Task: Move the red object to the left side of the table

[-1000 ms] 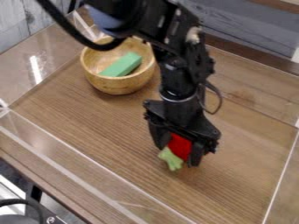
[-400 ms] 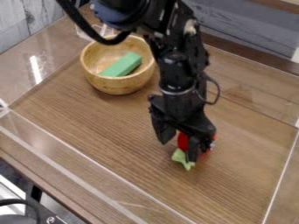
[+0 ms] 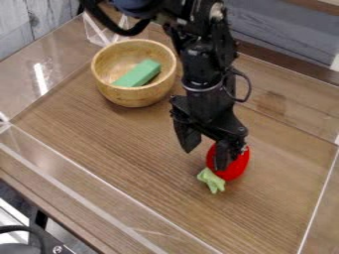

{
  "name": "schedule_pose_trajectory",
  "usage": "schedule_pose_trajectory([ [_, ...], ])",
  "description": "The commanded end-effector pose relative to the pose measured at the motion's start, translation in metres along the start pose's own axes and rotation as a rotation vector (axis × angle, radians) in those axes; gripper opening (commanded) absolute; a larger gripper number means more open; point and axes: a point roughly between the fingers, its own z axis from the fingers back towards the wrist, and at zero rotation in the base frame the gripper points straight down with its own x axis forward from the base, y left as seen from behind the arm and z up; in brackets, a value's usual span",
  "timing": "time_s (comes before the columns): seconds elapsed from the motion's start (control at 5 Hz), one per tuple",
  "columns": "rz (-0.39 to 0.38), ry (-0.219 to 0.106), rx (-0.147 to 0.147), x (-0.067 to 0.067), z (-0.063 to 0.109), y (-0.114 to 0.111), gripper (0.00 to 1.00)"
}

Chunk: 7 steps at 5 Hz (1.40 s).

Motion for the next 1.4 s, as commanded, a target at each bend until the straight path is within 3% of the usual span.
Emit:
schedule_pose_trajectory([
  [0.0,-0.032,-0.028,-0.001,0.015,0.011,-0.005,1.0],
  [0.4,0.009,-0.018,0.003,0.007,-0.011,-0.001,1.0],
  [0.6,-0.008,-0.012,0.002,0.009,-0.016,0.006,1.0],
  [1.2,-0.021,0.0,0.005,0.012,-0.017,0.026,1.0],
])
